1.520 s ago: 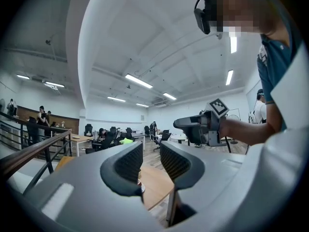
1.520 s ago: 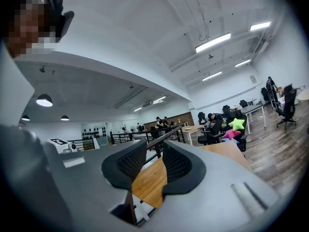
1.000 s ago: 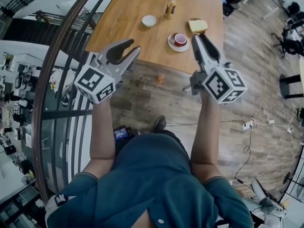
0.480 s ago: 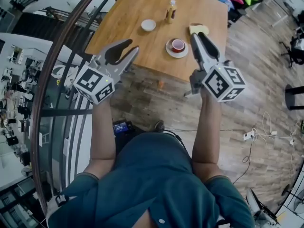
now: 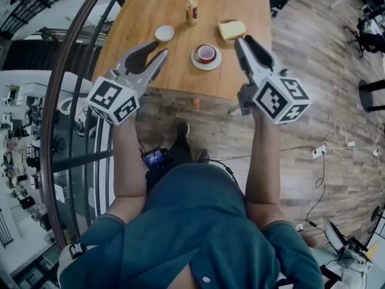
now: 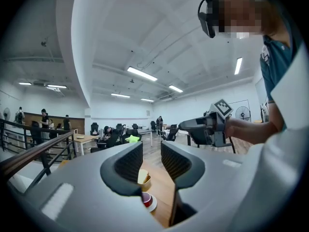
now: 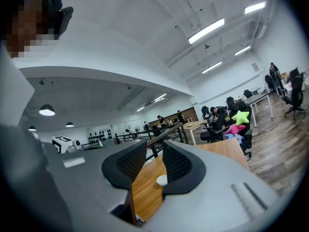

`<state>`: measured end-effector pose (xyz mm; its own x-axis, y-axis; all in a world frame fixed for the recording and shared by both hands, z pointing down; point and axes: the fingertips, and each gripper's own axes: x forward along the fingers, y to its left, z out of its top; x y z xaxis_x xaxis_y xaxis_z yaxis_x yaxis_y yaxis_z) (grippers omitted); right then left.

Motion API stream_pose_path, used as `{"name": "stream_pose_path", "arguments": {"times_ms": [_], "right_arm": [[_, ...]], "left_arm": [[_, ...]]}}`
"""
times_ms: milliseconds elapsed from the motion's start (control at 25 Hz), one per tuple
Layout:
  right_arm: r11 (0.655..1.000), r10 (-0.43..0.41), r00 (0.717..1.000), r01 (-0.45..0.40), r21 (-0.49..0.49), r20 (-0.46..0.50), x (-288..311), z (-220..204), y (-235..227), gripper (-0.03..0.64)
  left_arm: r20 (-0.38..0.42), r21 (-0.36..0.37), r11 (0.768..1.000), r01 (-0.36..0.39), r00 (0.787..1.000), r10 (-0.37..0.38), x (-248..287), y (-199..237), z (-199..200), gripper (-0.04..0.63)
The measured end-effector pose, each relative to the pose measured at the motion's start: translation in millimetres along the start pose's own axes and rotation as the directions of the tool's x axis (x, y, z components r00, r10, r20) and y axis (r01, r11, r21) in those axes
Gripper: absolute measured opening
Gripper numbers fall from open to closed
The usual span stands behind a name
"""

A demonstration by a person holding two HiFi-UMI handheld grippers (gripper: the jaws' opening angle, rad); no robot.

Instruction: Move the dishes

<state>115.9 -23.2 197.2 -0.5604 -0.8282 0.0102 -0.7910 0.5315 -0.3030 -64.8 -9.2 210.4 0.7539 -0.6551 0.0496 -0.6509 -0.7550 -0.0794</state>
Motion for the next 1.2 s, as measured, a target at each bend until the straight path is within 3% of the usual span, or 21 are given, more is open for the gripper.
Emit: {"name": "stream_pose_path", "arguments": {"times_ms": [400,920,1200], "right_arm": [[0.99,-0.139,0.99,0.14,-0.025,0.037,-3.7,24.6,-47.6,0.087],[0.968,-0.25,0.967,0.25,0.012,0.044,16.0,24.6,-81.6,0.087],[0.945,-0.328,0.943,0.328,0.018,0.056,30.2,28.6,-94.9,0.087]], "left_arm": [[0.036,0.009,0.986,0.169,0.985,-0.169,82.8,5.6,9.1,0.118],[0.024,-0.006,0.962,0.273,0.962,-0.273,130.7,35.6,3.3,0.118],[0.032,-0.015,0.936,0.351,0.936,-0.351,157.4,56.7,0.7,0.118]]}}
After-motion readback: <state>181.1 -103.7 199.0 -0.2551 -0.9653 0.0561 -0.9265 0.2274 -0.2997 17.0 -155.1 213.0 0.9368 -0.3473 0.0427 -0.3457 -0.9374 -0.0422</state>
